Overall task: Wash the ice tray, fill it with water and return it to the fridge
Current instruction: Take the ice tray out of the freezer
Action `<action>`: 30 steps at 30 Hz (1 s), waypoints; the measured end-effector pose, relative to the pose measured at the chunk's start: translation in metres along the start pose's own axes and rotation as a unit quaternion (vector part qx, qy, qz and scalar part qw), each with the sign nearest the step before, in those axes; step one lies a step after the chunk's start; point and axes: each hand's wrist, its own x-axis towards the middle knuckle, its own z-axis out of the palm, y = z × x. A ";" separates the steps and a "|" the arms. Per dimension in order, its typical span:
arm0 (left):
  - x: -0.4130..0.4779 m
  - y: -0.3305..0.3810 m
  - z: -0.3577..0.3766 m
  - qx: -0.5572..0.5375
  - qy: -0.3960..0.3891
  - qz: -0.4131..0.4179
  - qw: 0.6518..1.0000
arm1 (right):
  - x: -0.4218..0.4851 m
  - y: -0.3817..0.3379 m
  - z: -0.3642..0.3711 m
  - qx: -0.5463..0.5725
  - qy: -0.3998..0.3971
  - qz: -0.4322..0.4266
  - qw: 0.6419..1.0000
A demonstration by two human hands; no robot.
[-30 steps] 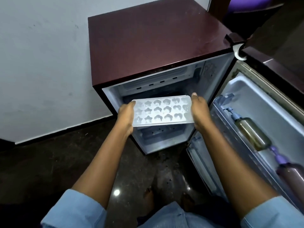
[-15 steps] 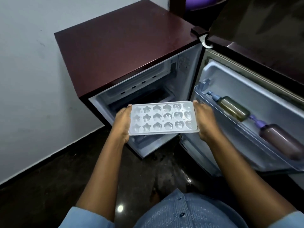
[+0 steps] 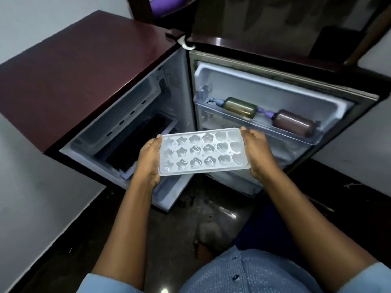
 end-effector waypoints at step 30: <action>-0.149 -0.088 0.269 0.157 -0.204 0.007 0.966 | -0.120 0.037 -0.328 0.131 0.202 -0.040 0.970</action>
